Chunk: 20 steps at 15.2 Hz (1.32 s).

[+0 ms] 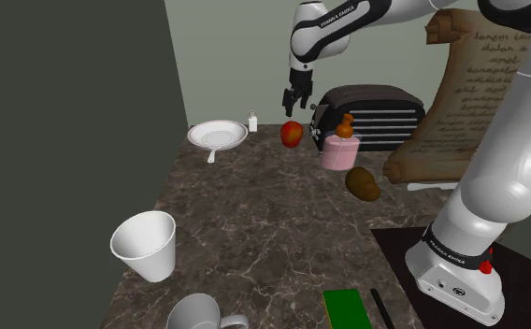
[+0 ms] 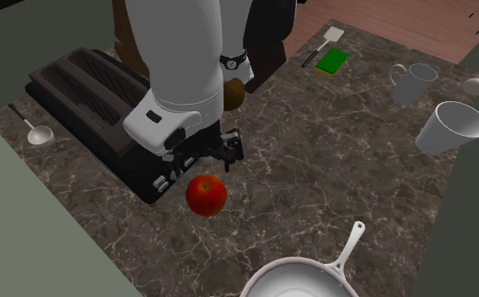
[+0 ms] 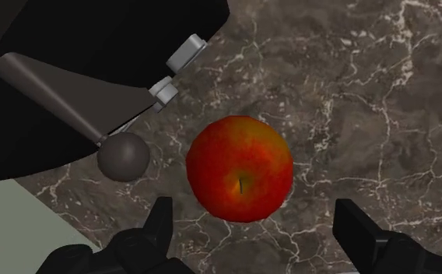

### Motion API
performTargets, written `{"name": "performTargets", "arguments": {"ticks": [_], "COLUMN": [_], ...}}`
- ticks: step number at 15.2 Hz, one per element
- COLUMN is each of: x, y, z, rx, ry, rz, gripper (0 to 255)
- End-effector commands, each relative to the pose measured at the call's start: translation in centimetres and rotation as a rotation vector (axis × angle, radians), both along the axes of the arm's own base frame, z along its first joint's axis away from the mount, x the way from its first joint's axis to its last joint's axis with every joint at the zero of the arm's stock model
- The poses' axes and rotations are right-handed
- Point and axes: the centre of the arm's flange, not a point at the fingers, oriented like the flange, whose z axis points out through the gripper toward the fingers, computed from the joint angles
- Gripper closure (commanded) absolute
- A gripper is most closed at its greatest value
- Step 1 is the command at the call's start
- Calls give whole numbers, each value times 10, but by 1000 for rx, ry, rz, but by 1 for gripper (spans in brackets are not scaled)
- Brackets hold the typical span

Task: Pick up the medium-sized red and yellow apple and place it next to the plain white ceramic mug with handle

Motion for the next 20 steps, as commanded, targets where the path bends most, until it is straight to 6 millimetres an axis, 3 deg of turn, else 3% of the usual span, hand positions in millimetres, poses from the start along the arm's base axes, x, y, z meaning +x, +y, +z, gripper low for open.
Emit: {"name": "performTargets", "arguments": {"ticks": [1,5,13,14,20], "x": [2,3,3,3,3], "y": [-2,-3,-3,-3,-3], "z": [-11,-35,-35,-35,-35], "rx": [0,0,0,0,0], "ry": [-1,-1,-1,-1,-1], "rz": [0,0,0,0,0], "gripper": [0,0,0,255,255]}}
